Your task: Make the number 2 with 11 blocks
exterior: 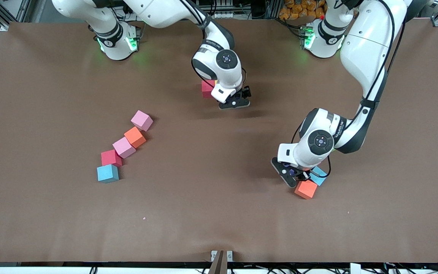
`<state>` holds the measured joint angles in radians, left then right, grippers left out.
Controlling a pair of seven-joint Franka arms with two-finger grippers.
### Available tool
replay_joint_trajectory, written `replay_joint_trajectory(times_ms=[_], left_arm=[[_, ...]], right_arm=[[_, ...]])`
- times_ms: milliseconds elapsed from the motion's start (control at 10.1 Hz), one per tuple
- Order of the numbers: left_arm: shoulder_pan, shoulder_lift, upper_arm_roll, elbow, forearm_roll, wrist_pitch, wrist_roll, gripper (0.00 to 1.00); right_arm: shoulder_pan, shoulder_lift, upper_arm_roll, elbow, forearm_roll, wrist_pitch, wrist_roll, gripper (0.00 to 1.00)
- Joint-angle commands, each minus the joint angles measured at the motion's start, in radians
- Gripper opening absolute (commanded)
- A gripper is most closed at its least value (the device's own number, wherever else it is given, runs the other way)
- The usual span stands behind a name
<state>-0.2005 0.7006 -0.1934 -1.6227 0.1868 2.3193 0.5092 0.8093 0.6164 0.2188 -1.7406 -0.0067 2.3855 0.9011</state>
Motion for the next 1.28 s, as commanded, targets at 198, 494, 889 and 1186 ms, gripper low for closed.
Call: replay_joint_trajectory(times_ms=[198, 494, 889, 1186], left_arm=[[-0.005, -0.041, -0.008, -0.025, 0.008, -0.027, -0.027, 0.41], [-0.001, -0.056, -0.064, -0.023, 0.007, -0.064, -0.131, 0.40], [-0.007, -0.070, -0.184, -0.022, 0.007, -0.094, -0.459, 0.40], [-0.040, -0.079, -0.271, -0.029, 0.010, -0.172, -0.896, 0.41]], right_arm=[[-0.129, -0.249, -0.001, -0.068, -0.004, -0.259, -0.063, 1.00], [-0.313, -0.436, -0.001, -0.342, -0.004, -0.138, -0.335, 1.00], [-0.586, -0.477, 0.001, -0.431, -0.004, -0.186, -0.763, 1.00], [-0.652, -0.547, -0.001, -0.539, -0.004, -0.183, -0.656, 1.00]])
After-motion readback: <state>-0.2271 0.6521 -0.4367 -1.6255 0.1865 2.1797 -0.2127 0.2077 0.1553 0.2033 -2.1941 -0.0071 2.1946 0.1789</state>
